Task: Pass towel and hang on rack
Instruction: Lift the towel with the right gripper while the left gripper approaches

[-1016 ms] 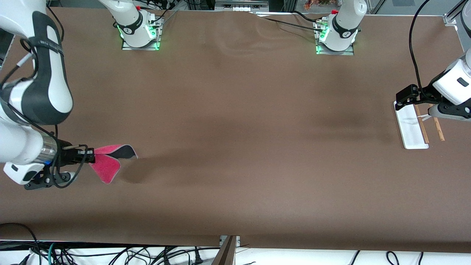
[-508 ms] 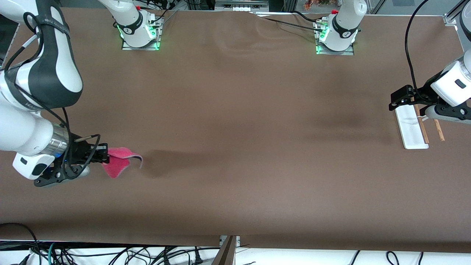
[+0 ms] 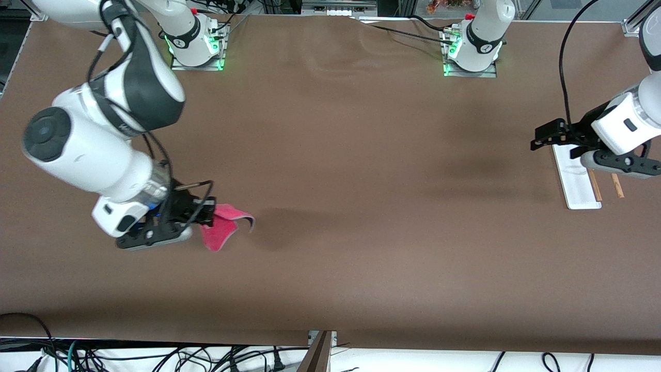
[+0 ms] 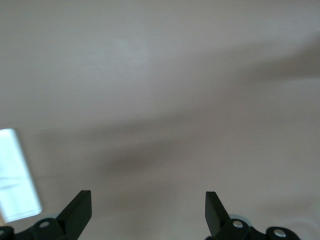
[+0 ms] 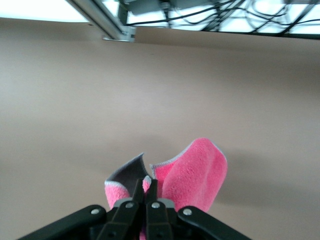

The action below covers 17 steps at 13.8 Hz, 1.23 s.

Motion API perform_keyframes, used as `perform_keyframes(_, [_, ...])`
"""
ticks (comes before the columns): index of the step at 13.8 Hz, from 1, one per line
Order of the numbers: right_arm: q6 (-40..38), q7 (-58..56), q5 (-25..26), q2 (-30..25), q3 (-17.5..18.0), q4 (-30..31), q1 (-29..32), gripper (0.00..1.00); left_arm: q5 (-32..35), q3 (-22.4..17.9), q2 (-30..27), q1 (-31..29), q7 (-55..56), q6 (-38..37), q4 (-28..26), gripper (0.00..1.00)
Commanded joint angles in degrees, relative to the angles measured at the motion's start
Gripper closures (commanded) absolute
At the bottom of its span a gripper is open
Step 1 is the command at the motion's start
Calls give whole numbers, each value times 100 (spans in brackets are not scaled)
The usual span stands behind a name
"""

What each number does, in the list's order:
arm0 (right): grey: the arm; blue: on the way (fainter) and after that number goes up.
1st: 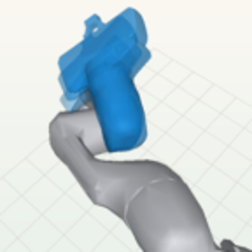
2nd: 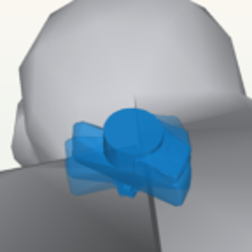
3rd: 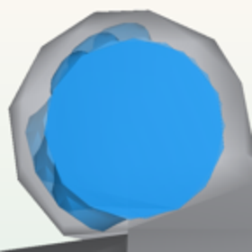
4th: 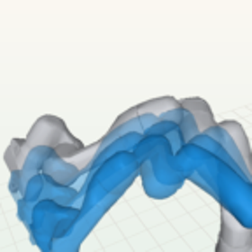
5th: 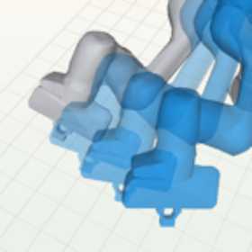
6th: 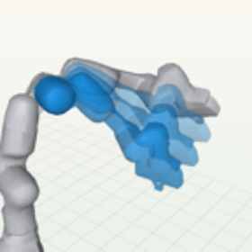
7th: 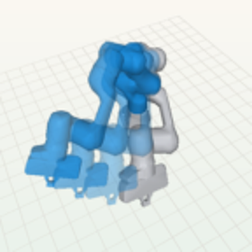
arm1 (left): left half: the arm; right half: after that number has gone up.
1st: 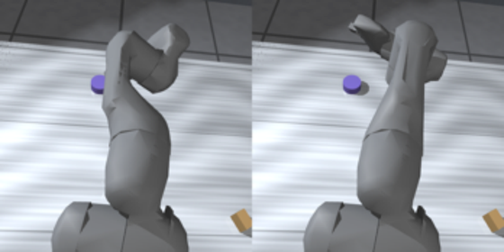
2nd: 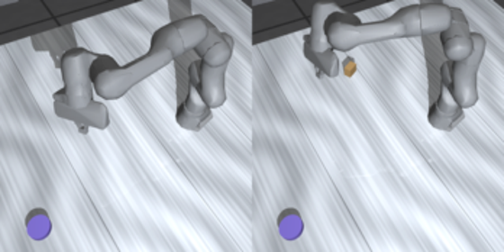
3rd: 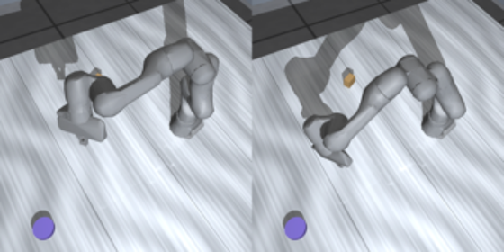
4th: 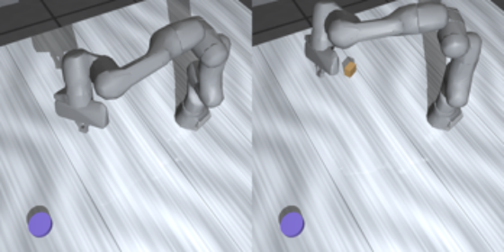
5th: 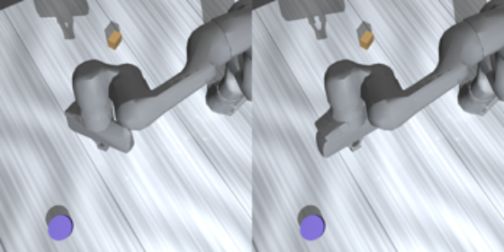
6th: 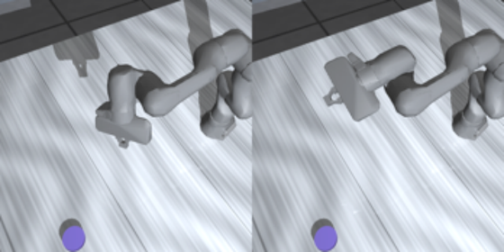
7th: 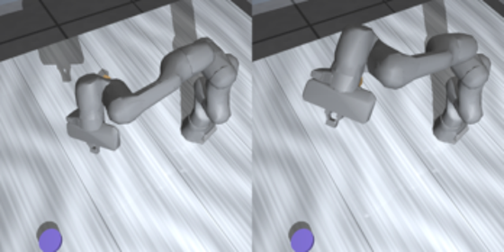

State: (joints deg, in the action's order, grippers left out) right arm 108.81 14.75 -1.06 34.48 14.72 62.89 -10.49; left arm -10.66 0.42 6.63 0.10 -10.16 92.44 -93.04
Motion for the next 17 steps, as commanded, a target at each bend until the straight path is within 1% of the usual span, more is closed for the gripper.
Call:
perform_keyframes(1, [271,719,-43,50,-13,-84,-382,100,-296,11,399,-36,-1027,-112,146,0])
perform_keyframes(2, [403,983,-43,102,-22,-84,-540,100,-514,11,496,-54,-1397,-112,137,0])
perform_keyframes(4, [728,1327,-43,137,-22,-84,-822,100,-1181,11,699,-71,-2039,-130,15,0])
perform_keyframes(6, [1123,1547,-43,234,-22,-84,-1103,100,-1560,19,936,-28,-2759,-121,-47,0])
perform_keyframes(9, [1537,2013,-35,339,-30,-84,-1455,100,-2272,19,1226,7,-3543,10,-135,0])
perform_keyframes(10, [1712,2171,-43,383,-22,-84,-1560,100,-2500,54,1305,34,-3867,141,-153,0])
perform_keyframes(12, [2090,2496,-35,471,-31,-84,-1824,100,-2791,221,1411,52,-4482,702,-337,0])
perform_keyframes(14, [2390,2681,-26,568,-39,-84,-2044,100,-3361,475,1587,60,-5194,1221,-486,0])
perform_keyframes(17, [2600,2858,1,664,-39,-84,-2317,100,-3855,871,1789,60,-6249,1899,-548,0])
